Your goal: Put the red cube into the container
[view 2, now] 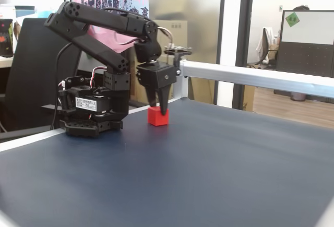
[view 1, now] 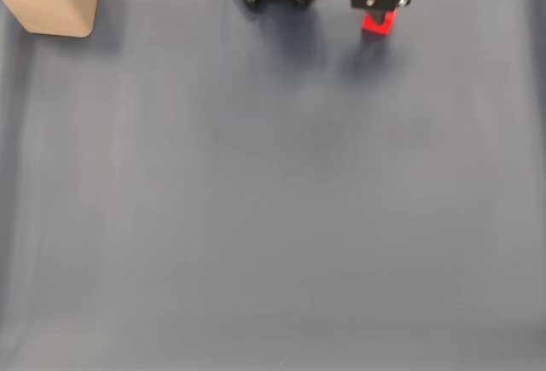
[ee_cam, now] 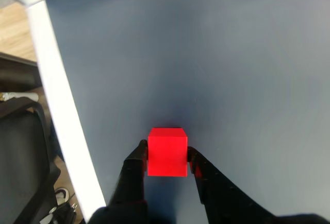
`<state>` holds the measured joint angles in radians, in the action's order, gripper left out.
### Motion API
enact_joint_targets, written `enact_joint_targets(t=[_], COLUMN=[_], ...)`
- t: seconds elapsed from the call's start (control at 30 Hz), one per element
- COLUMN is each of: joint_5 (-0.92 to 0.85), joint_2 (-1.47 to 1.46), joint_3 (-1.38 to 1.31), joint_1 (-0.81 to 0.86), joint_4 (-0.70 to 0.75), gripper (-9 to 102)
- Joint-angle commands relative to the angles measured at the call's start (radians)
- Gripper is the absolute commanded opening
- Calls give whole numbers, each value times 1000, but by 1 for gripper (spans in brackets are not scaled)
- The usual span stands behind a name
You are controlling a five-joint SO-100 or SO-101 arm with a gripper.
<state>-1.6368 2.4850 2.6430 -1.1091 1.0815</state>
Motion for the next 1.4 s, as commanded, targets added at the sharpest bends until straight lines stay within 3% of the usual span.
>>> enact_joint_targets(t=[0.0, 0.57, 1.37], joint_5=[-48, -161, -307], joint_2=[-60, -390, -472], joint_3=[-126, -578, -977], joint_1=[137, 951, 2025], joint_4=[29, 127, 244], gripper=[0, 0, 0])
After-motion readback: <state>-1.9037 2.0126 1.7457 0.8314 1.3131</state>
